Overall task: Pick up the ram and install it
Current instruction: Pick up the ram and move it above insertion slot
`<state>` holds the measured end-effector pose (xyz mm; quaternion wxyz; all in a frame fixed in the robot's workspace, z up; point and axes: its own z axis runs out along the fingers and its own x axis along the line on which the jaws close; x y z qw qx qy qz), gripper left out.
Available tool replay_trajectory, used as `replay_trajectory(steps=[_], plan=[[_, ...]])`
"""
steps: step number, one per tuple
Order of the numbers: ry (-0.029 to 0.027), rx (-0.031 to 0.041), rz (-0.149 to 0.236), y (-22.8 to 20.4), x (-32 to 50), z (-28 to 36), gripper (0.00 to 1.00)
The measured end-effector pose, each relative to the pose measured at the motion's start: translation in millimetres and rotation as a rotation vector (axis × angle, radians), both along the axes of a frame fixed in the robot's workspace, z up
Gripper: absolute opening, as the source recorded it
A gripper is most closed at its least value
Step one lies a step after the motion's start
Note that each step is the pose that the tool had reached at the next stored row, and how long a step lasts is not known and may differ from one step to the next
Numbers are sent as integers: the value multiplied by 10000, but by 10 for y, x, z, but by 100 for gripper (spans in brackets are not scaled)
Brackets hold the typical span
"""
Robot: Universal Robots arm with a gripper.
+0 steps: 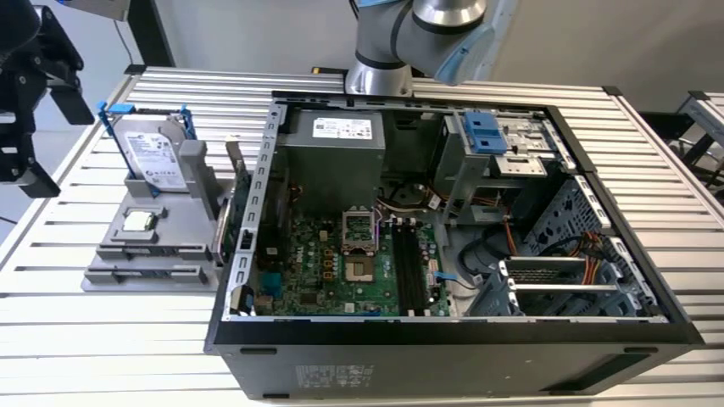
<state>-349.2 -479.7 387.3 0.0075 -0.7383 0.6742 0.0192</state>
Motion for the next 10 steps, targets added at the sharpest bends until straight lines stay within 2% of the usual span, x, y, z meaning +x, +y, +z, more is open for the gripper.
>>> replay_trajectory(steps=[7, 8, 10], plan=[[0, 0, 1, 0, 0, 0, 100], [0, 1, 1, 0, 0, 0, 0], [0, 0, 1, 0, 0, 0, 0]])
